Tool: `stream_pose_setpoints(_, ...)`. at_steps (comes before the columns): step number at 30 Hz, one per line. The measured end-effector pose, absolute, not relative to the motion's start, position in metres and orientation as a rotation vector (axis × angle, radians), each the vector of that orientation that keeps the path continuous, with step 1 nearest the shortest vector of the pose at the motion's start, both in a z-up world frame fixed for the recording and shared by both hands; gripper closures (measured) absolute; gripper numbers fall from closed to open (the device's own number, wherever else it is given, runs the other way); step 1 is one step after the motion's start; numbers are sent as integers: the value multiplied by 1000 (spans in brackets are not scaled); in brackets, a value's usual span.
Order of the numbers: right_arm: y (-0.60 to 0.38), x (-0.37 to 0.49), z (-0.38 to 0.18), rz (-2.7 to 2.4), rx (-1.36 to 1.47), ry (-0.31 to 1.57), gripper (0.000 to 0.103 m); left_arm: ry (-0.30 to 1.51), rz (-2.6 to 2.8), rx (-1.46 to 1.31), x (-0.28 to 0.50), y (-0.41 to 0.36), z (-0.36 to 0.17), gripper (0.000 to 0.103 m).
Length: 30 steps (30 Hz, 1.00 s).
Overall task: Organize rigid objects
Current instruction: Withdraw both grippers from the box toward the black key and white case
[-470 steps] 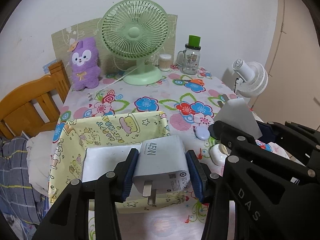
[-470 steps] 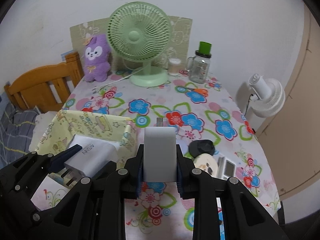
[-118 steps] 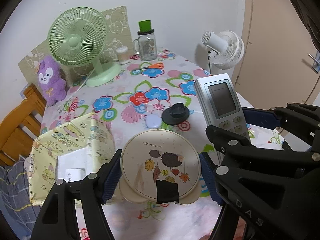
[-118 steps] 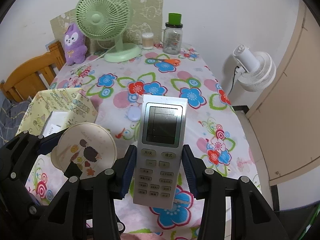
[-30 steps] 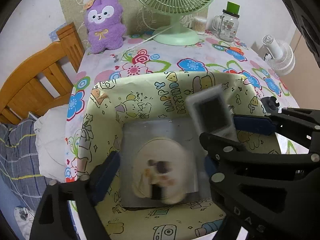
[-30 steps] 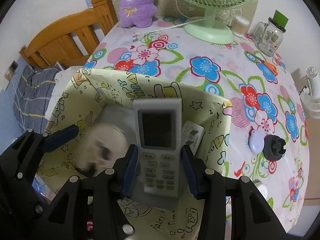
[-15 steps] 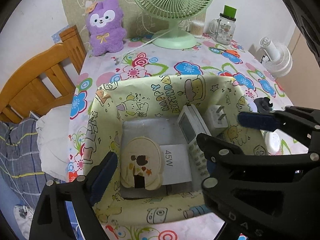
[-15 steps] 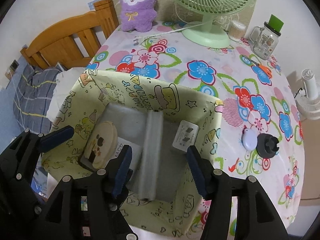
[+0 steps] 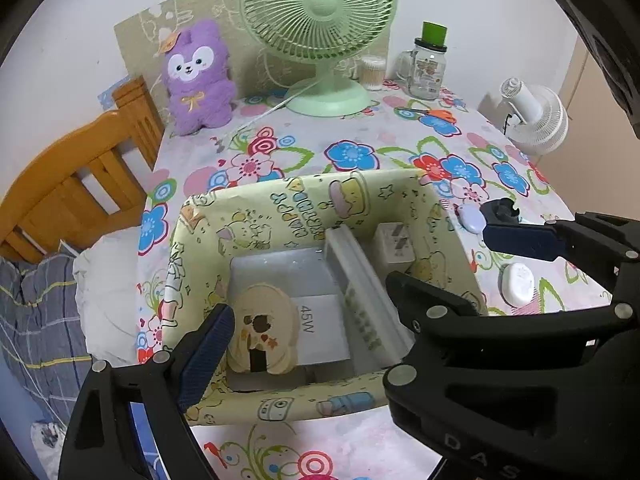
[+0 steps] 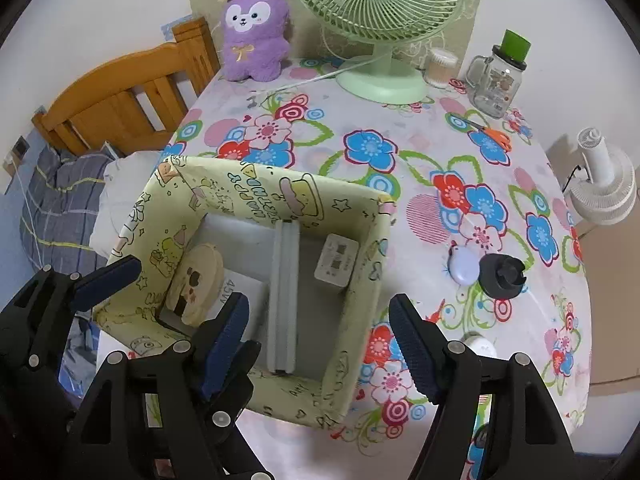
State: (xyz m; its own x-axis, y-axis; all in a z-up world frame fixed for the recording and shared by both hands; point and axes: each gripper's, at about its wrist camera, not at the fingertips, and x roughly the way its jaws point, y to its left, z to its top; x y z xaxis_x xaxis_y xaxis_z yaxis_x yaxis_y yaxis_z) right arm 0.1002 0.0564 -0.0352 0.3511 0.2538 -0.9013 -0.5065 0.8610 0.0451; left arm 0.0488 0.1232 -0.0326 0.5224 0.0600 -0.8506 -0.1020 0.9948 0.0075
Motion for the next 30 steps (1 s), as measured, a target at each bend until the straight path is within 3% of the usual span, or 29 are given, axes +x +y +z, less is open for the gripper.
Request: stream_pose_setpoints(30, -17, 97, -14, 446, -218, 1069, 27, 988, 35, 30, 52, 53, -13, 10)
